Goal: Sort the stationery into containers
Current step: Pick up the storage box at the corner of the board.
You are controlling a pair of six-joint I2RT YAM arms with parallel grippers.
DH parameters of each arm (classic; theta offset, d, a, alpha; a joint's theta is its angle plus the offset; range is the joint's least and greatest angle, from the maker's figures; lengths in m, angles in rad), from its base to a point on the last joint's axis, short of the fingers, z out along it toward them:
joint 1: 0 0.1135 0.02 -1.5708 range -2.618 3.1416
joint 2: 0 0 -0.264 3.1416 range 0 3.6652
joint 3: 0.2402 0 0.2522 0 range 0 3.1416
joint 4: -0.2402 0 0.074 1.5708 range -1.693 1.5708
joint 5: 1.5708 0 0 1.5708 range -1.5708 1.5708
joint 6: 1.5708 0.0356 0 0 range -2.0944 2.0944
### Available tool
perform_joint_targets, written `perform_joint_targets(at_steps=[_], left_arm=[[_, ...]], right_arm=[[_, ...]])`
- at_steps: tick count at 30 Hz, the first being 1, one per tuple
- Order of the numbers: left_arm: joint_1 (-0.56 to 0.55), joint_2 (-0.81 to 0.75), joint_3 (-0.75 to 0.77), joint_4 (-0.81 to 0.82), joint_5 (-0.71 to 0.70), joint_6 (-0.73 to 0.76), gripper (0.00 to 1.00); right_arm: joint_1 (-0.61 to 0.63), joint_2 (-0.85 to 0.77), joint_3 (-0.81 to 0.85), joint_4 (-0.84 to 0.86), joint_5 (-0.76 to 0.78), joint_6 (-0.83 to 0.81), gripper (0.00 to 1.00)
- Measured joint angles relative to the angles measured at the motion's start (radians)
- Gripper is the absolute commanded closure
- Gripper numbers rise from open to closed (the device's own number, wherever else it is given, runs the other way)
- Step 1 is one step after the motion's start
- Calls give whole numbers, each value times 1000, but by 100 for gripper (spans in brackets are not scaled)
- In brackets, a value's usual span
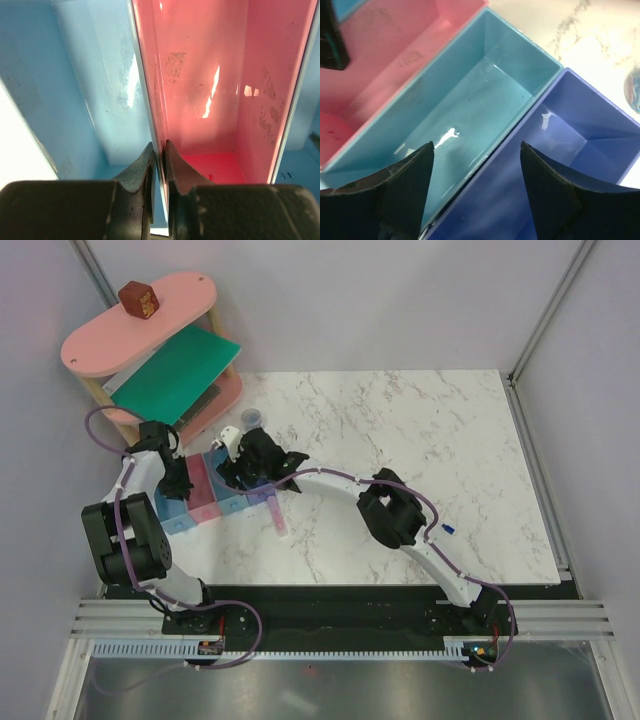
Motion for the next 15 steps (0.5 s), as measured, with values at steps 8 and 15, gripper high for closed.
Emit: perform_joint_targets(at_steps=[8,15], left_arm=[[-6,-11,-10,7,11,0,98],[-6,-30,-24,1,45,0,98]], right_arm=[[5,2,0,-24,43,45,45],[8,0,0,-30,90,81,52]])
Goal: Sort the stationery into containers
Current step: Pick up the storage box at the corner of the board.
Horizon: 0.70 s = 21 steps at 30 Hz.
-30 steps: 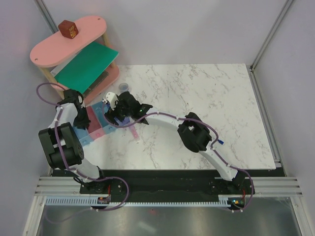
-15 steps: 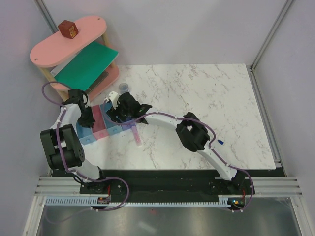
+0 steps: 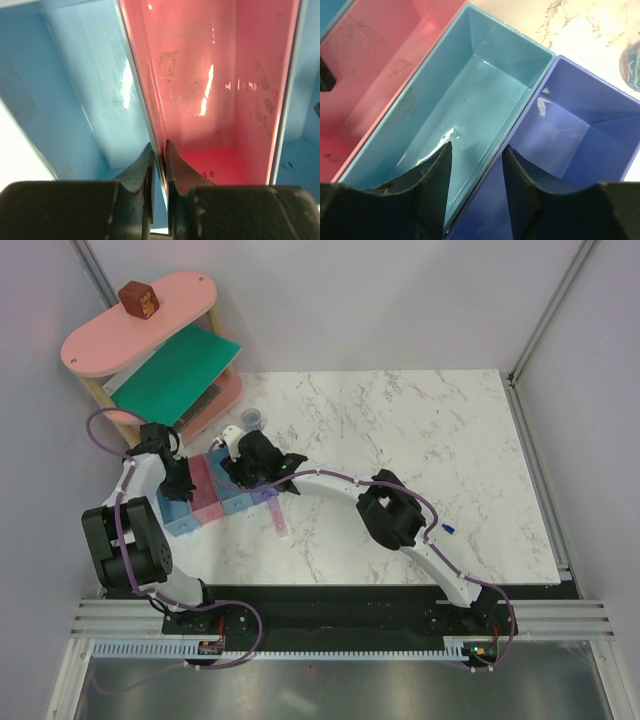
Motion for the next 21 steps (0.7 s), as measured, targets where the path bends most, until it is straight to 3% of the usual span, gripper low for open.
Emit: perform_joint_targets(at_steps=[12,17,21], left_arm=[[-12,-72,-5,-20,74,8,98],[-16,-98,-6,-27,96,16,98],[-20,-109,-6,-30,102,19,98]], right_arm=[[2,-14,0,-27,68,-1,79],[7,-20,0,-37,111,-4,96],[13,-25,0,-45,146,-12,100]])
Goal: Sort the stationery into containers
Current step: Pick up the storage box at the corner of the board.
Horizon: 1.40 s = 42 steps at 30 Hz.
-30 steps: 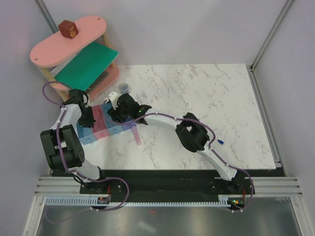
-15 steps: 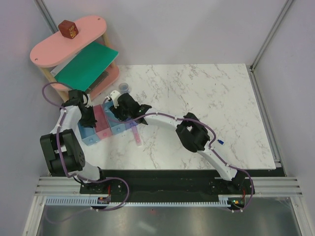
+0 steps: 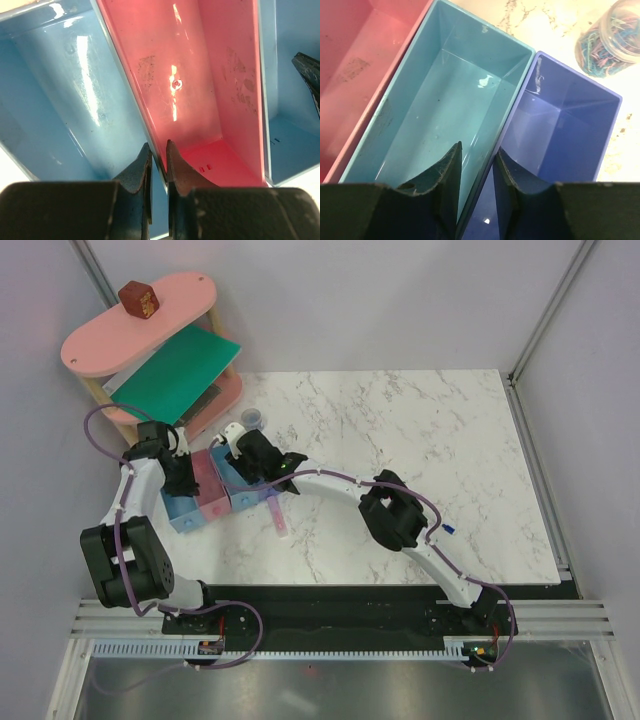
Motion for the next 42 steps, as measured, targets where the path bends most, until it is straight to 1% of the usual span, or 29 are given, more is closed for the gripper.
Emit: perform_joint_targets(at_steps=[7,20,29,42], left_arm=[[-11,-3,0,-6,19,0,98],[-72,-4,22,-21,16,1,98],[-118,13,128,-68,-14,1,98],[-244,180,353,-113,-66,9,98]], right_arm=[[10,-8,0,-26,62,-34,100],[26,-43,0,-82,179,-117,100],[26,-73,0,-74,258,-159,100],[5,-139,-19,-79,440,-217,100]])
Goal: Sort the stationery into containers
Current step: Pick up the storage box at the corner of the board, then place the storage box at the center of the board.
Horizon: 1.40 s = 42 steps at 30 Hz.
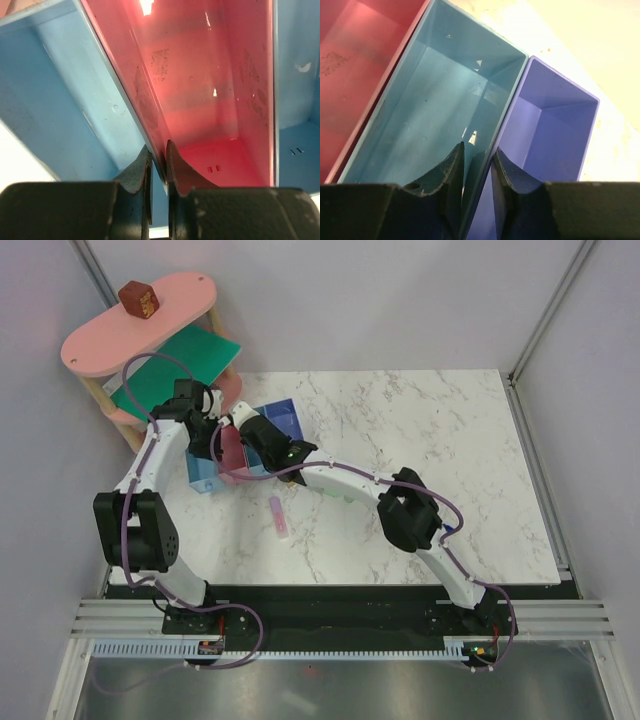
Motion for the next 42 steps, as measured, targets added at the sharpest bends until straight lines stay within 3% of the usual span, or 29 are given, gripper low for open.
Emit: perform_joint_targets(at_steps=[17,28,42], left_arm=[[-185,256,355,-34,-21,0,98],[-349,454,632,-44,-37,-3,98],[-448,749,889,-43,-44,-24,98]], right_arm=[[-140,-73,-97,12,62,-6,100],[-276,-238,-308,50,59,-35,100],[-420,-220,-420,69,-35,-59,100]])
